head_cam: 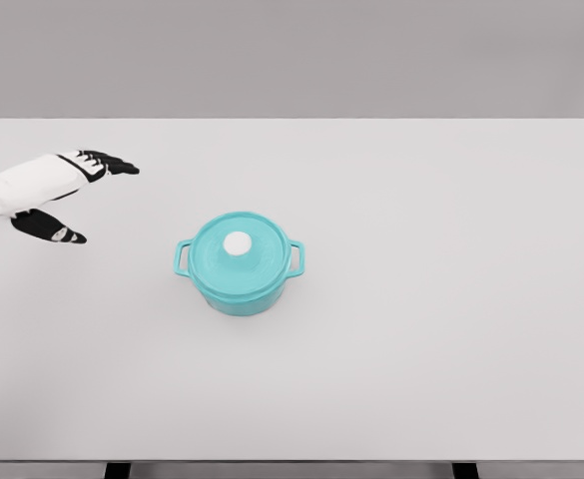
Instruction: Open the lid of the pot with left arm
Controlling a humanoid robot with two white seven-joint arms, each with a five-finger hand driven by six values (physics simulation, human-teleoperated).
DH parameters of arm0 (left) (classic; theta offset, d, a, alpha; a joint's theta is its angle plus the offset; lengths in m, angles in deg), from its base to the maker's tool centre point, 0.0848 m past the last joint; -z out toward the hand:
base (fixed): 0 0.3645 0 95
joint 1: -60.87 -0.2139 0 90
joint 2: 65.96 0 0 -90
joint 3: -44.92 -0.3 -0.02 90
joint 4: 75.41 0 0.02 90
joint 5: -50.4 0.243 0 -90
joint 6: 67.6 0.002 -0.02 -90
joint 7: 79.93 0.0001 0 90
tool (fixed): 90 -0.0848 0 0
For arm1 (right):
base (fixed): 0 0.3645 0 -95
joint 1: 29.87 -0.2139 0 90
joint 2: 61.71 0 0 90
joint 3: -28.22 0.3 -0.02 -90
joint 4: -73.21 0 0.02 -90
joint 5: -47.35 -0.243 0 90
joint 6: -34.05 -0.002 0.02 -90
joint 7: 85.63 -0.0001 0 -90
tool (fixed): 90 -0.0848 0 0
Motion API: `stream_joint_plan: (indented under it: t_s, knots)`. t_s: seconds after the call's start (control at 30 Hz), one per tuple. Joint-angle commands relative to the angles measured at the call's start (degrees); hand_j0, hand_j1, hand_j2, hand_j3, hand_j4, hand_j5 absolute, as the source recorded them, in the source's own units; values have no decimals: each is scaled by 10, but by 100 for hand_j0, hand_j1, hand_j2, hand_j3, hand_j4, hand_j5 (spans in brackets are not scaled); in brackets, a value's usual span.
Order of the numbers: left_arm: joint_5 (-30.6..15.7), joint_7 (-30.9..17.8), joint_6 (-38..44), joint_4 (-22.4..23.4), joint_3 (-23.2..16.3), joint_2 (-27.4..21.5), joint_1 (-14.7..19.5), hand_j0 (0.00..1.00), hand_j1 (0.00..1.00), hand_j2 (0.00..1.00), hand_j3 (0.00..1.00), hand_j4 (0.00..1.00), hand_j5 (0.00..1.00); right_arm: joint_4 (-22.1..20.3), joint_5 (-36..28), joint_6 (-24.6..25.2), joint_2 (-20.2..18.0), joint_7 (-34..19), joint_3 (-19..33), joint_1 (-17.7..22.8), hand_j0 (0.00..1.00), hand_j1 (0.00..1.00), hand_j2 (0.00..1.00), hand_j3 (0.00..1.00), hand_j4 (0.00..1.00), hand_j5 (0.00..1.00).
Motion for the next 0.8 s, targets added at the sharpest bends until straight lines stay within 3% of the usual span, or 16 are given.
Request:
stream_joint_plan:
  t_s: [0.0,0.13,0.23,0.3,0.4,0.47,0.5,0.53,0.57,0.6,0.63,0.7,0.77]
  knots:
    - [2,0,2,-1,-3,9,0,100,100,100,100,100,100,6,0,0,0,0,1,0,100,100,100,100,100,100]
    - [2,0,2,-2,-3,7,7,100,100,100,100,100,100,11,0,0,0,0,0,1,100,100,100,100,100,100]
    - [5,0,2,-5,-9,13,35,100,100,100,100,100,100,12,0,0,0,0,0,1,100,100,100,100,100,100]
    - [7,0,2,-31,-25,14,57,100,100,100,100,100,100,13,0,0,0,0,0,2,100,100,100,100,100,100]
    - [22,0,2,-48,-37,58,85,100,100,100,100,100,100,12,0,0,0,0,0,1,100,100,100,100,100,100]
    - [36,0,2,-50,-104,58,125,100,100,100,100,100,100,13,0,0,0,1,0,1,100,100,100,100,100,100]
    - [17,0,2,-52,-161,41,163,100,100,100,100,100,100,13,0,0,0,0,0,1,100,100,100,100,100,100]
    - [-50,0,2,-39,-219,-2,197,100,100,100,100,100,100,13,0,0,0,0,0,1,100,100,100,100,100,100]
    - [-75,0,2,-36,-260,-28,211,100,100,100,100,100,100,13,0,0,0,0,0,1,100,100,100,100,100,100]
    - [-90,0,2,-47,-343,-85,249,100,100,100,100,100,100,12,0,0,0,0,0,1,100,100,100,100,100,100]
    - [-89,0,2,-47,-387,-80,278,100,100,100,100,100,100,12,0,0,0,0,0,2,100,100,100,100,100,100]
    - [-74,0,2,-64,-420,-61,305,100,100,100,100,100,100,13,0,0,0,0,0,1,100,100,100,100,100,100]
    - [-7,0,2,-65,-421,-40,319,100,100,100,100,100,100,13,0,0,0,0,0,1,100,100,100,100,100,100]
